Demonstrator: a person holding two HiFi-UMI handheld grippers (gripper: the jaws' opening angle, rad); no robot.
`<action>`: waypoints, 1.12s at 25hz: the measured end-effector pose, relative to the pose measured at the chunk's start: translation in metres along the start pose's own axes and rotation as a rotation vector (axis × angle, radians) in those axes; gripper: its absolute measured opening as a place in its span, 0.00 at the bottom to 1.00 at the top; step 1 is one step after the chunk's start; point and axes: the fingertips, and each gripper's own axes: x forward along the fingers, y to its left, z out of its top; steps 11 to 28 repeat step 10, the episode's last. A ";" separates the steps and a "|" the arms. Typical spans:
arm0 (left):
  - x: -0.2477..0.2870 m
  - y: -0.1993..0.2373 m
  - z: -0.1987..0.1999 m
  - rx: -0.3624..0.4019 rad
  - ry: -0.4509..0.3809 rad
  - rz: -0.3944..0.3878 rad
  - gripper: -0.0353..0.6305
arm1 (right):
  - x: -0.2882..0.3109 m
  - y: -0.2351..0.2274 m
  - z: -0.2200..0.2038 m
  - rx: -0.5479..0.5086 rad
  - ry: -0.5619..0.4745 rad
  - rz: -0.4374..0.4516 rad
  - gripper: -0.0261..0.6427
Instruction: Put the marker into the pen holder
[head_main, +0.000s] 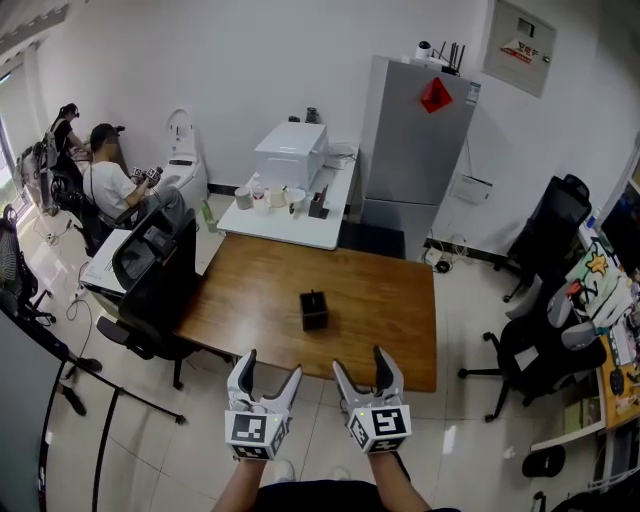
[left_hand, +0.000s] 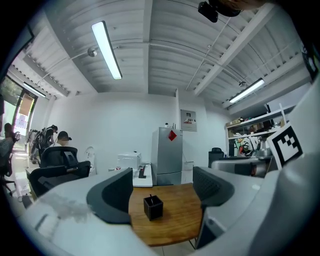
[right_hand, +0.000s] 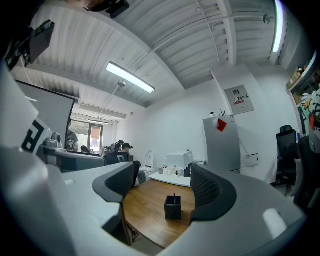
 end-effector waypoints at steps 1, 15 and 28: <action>-0.002 0.005 0.000 -0.003 0.001 0.004 0.62 | 0.003 0.005 0.000 -0.004 0.000 0.005 0.56; -0.002 0.031 0.003 -0.080 -0.036 0.012 0.61 | 0.023 0.038 0.001 -0.024 0.012 0.040 0.56; -0.002 0.031 0.003 -0.080 -0.036 0.012 0.61 | 0.023 0.038 0.001 -0.024 0.012 0.040 0.56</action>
